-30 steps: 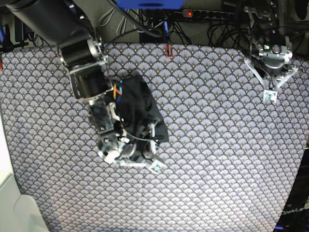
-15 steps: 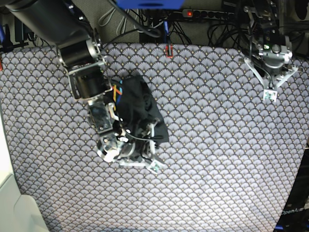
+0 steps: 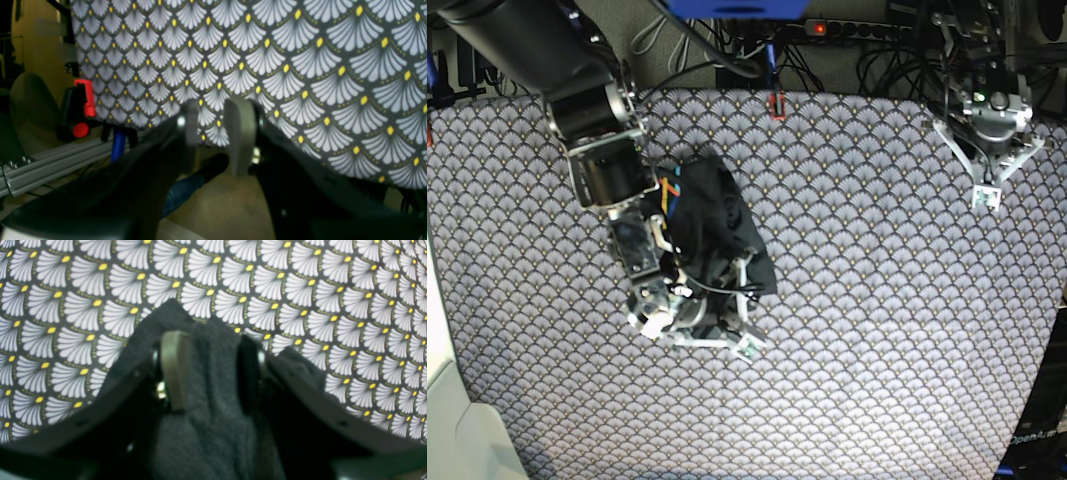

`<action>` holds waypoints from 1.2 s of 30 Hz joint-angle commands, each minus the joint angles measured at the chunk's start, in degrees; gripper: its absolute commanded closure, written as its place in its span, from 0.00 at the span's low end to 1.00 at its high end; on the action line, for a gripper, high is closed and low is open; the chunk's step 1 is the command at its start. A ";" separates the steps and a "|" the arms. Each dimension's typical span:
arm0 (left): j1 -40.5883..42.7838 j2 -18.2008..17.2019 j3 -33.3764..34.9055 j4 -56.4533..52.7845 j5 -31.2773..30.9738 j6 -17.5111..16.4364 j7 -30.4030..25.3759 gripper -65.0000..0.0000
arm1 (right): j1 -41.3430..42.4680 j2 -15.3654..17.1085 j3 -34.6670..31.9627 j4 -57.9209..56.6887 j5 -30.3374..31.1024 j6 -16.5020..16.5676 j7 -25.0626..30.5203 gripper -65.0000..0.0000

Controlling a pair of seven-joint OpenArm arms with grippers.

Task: Fold the T-shirt properly
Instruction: 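Rotate and flip the bundle with the right gripper, then release it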

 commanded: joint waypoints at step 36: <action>0.77 -0.38 -0.24 1.25 0.21 0.21 -0.78 0.73 | -2.87 -1.37 -0.30 12.38 0.64 -0.07 0.91 1.00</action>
